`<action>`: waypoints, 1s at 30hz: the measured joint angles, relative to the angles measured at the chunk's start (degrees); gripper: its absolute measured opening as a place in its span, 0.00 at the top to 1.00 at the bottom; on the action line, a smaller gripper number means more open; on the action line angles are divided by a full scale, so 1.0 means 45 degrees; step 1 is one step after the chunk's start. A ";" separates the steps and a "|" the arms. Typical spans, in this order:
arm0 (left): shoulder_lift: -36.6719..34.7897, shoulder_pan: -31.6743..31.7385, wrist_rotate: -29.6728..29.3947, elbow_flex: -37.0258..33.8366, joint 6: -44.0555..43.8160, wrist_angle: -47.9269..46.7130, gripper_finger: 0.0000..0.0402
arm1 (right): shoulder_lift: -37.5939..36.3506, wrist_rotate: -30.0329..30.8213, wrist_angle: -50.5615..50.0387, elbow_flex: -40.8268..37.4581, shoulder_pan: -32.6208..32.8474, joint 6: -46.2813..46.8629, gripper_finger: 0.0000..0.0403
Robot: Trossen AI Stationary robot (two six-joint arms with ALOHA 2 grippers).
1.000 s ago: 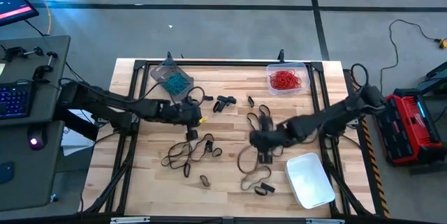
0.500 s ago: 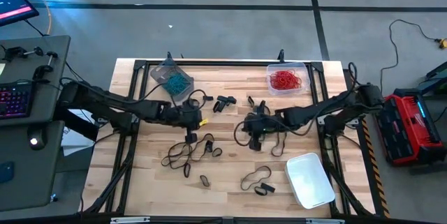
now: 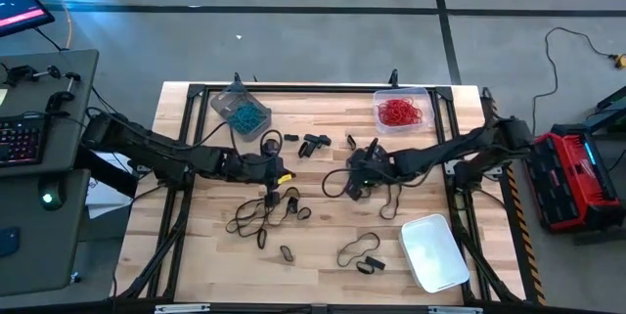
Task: Sort rubber bands into baskets
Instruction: Put the black rubber band into the white bin
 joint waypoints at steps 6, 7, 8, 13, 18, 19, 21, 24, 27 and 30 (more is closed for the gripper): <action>0.0005 -0.0303 -0.0023 -0.0005 -0.0211 -0.0293 1.00 | 0.1368 0.0707 0.0041 0.0000 -0.0141 0.0556 0.51; 0.0005 -0.0366 -0.0023 0.0000 -0.0213 -0.0321 1.00 | 0.1600 0.0984 0.0025 0.0026 -0.0177 0.0573 0.48; 0.0005 -0.0436 -0.0023 -0.0004 -0.0213 -0.0326 1.00 | 0.1787 0.1196 0.0037 0.0079 -0.0213 0.0648 0.45; 0.0005 -0.0613 -0.0023 -0.0005 -0.0213 -0.0323 1.00 | 0.2515 0.1417 0.0052 0.0189 -0.0526 0.0929 0.39; 0.0005 -0.0716 -0.0212 -0.0005 -0.0334 -0.0337 1.00 | 0.2729 0.0862 0.0156 0.0243 -0.0847 0.1270 0.45; 0.0005 -0.0726 -0.0227 -0.0005 -0.0356 -0.0342 1.00 | 0.2714 0.0757 0.0177 0.0241 -0.0849 0.1246 0.48; 0.0005 -0.0726 -0.0227 -0.0005 -0.0398 -0.0342 1.00 | 0.2606 0.0515 0.0163 0.0232 -0.0846 0.0983 0.58; 0.0005 -0.0726 -0.0232 -0.0005 -0.0403 -0.0365 1.00 | 0.2255 -0.0239 0.0046 0.0198 -0.0834 0.0371 0.78; 0.0005 -0.0726 -0.0237 -0.0005 -0.0403 -0.0371 1.00 | 0.1753 -0.0415 -0.0223 0.0325 -0.0648 0.0076 0.96; 0.0050 -0.0727 -0.0257 -0.0005 -0.0403 -0.0355 1.00 | 0.1153 -0.0093 -0.0673 0.0822 -0.0204 -0.0280 0.95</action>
